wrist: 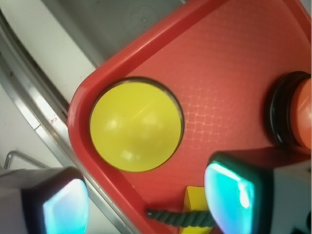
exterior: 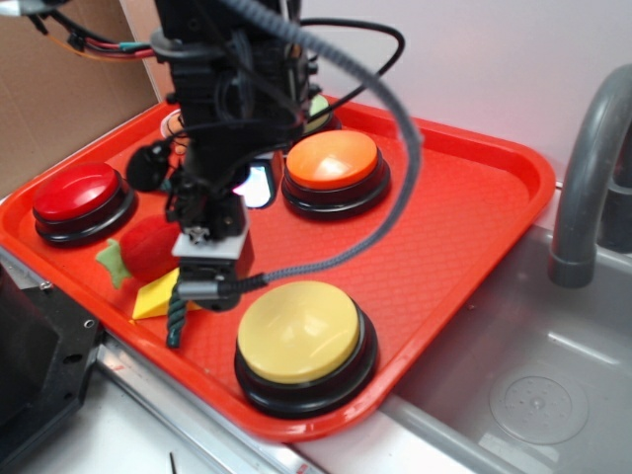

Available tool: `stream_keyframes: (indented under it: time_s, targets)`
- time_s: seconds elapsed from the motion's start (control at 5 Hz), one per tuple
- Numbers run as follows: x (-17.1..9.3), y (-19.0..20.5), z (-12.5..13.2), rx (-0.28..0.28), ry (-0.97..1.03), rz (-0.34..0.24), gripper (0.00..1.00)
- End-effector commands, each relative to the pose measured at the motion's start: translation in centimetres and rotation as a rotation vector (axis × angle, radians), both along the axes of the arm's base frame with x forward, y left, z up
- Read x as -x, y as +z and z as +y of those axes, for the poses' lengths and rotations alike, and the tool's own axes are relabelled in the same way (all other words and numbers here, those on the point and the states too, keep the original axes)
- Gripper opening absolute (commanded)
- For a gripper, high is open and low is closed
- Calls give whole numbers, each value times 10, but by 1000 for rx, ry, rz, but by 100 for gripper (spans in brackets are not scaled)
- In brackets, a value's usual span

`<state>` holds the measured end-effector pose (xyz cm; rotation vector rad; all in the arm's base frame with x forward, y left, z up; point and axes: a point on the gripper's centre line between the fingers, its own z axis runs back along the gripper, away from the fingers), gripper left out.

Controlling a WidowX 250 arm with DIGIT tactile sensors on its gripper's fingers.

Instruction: Push the yellow button.

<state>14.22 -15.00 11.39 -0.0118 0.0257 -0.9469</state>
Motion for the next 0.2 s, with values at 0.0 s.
stream_keyframes:
  time_s: [0.0]
  targets:
    - [12, 23, -3, 73, 11, -56, 100]
